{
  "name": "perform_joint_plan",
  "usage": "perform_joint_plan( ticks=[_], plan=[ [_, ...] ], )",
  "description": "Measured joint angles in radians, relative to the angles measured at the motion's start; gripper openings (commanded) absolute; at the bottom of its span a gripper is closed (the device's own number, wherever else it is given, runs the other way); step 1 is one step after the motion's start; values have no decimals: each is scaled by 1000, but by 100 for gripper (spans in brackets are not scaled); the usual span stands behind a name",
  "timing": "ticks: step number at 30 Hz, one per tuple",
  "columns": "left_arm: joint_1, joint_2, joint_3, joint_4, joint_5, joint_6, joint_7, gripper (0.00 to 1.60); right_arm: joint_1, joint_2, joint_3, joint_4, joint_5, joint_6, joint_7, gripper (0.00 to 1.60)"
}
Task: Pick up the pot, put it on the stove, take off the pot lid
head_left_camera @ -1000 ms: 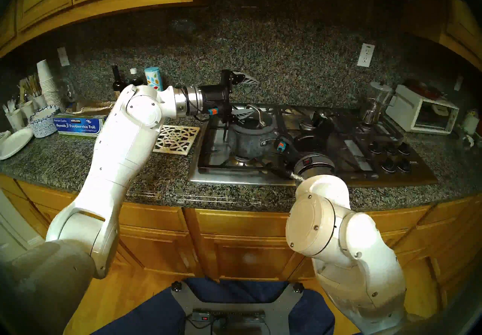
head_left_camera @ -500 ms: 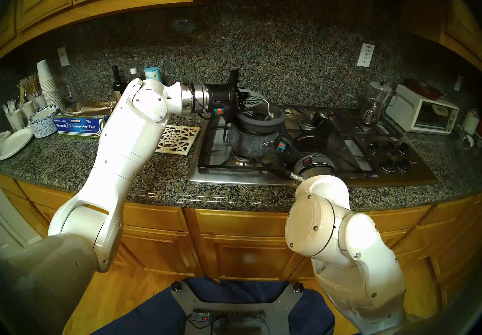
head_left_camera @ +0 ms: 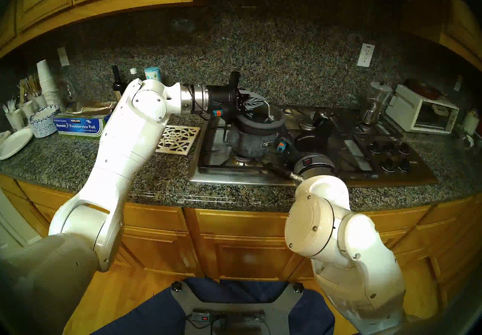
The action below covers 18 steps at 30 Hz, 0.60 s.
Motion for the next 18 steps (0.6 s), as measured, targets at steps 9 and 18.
perform_joint_plan(
  ticks=[9, 18],
  plan=[
    [-12, 11, -36, 21, -11, 0, -2, 0, -2, -3, 0, 0, -4, 0, 1, 160],
    [-26, 33, -73, 48, -21, 0, -5, 0, -4, -5, -1, 0, -7, 0, 1, 160]
  ],
)
